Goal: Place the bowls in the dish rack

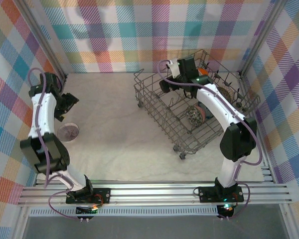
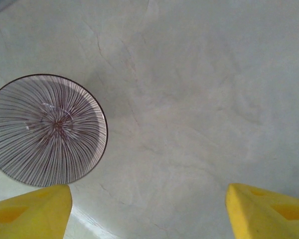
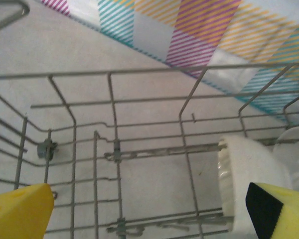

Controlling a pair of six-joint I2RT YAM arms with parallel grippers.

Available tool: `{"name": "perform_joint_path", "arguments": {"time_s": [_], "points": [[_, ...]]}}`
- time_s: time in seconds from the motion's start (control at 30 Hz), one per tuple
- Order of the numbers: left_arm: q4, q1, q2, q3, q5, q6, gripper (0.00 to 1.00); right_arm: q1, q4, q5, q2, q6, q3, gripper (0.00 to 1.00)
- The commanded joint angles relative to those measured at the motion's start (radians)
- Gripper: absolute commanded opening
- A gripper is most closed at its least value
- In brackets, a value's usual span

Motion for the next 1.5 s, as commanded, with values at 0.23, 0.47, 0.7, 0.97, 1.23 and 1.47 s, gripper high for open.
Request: {"name": "perform_joint_path", "arguments": {"time_s": [0.23, 0.47, 0.7, 0.97, 1.23, 1.47], "points": [[-0.029, 0.028, 0.21, -0.031, -0.022, 0.126, 0.77, -0.021, 0.06, 0.037, -0.245, 0.006, -0.142, 0.99], [-0.027, 0.03, 0.284, -0.05, -0.072, 0.162, 0.73, -0.035, 0.041, 0.047, -0.293, 0.026, -0.172, 0.99], [-0.007, 0.031, 0.323, -0.078, -0.073, 0.18, 0.58, -0.041, 0.043, 0.071, -0.32, 0.039, -0.195, 0.99], [0.004, 0.031, 0.314, -0.084, -0.04, 0.186, 0.32, -0.04, 0.048, 0.071, -0.335, 0.062, -0.214, 0.99], [0.025, 0.032, 0.282, -0.11, 0.022, 0.182, 0.14, -0.04, 0.051, 0.077, -0.348, 0.117, -0.226, 0.99], [0.07, 0.032, 0.204, -0.152, 0.117, 0.141, 0.03, -0.041, 0.027, 0.072, -0.333, 0.132, -0.2, 0.99]]}}
